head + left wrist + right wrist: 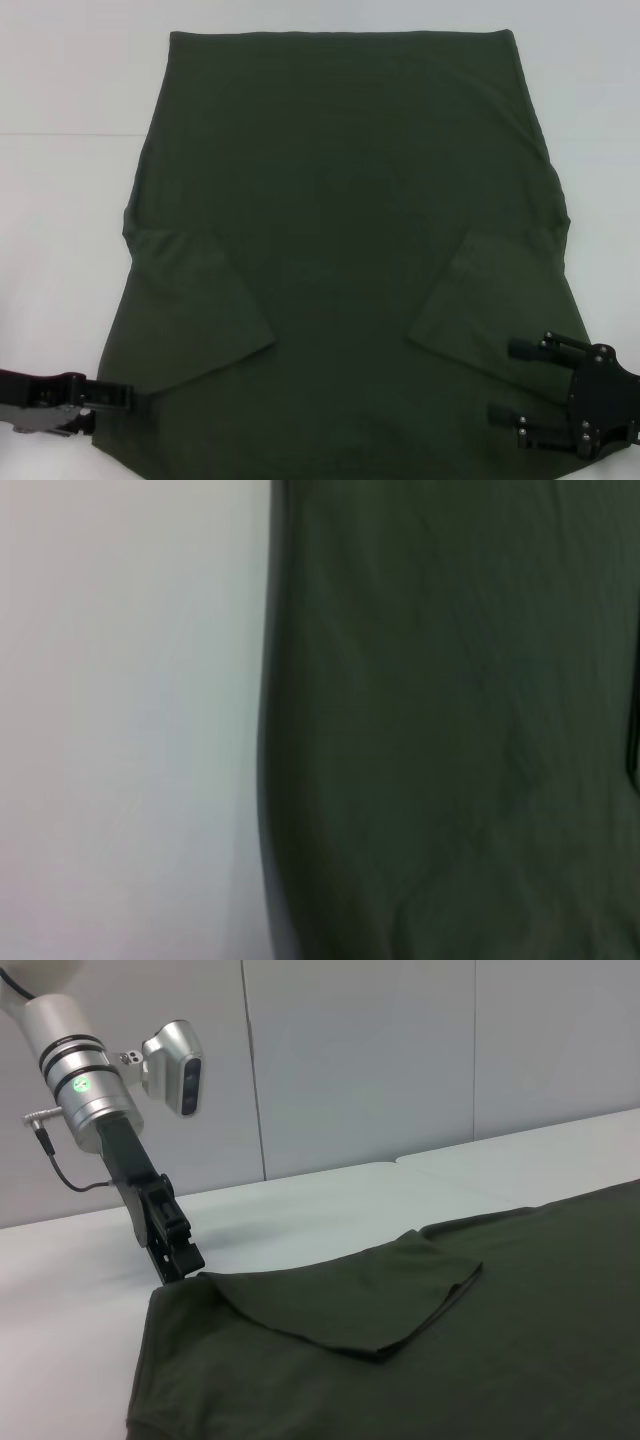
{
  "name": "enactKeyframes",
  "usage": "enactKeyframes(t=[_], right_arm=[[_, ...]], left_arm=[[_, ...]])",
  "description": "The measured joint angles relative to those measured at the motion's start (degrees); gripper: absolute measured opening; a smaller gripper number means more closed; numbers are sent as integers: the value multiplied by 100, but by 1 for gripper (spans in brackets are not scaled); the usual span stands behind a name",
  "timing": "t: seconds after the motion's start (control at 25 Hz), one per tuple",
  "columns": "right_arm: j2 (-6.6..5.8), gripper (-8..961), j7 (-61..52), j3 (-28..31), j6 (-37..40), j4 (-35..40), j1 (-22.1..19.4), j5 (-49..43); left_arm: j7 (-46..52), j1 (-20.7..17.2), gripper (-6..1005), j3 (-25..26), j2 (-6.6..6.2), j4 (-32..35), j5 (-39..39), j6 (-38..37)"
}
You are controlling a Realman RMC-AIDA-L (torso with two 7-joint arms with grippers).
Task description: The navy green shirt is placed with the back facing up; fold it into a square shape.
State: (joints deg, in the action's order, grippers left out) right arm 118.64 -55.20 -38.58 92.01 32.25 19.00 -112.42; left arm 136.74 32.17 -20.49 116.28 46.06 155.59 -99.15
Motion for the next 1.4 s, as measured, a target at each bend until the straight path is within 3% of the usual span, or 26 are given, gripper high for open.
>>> enactKeyframes(t=[0.4, 0.6, 1.04, 1.4], right_arm=[[0, 856, -25, -1, 0, 23, -2, 1], [1, 856, -31, 19, 13, 34, -2, 1], [9, 857, -44, 43, 47, 44, -2, 1], [-46, 857, -555, 212, 179, 81, 8, 62]], left_arm=[[78, 42, 847, -520, 56, 81, 35, 123], [-5, 13, 764, -571, 86, 189, -77, 134], [-53, -7, 309, -601, 88, 244, -120, 209], [-1, 1, 80, -638, 88, 246, -102, 275]])
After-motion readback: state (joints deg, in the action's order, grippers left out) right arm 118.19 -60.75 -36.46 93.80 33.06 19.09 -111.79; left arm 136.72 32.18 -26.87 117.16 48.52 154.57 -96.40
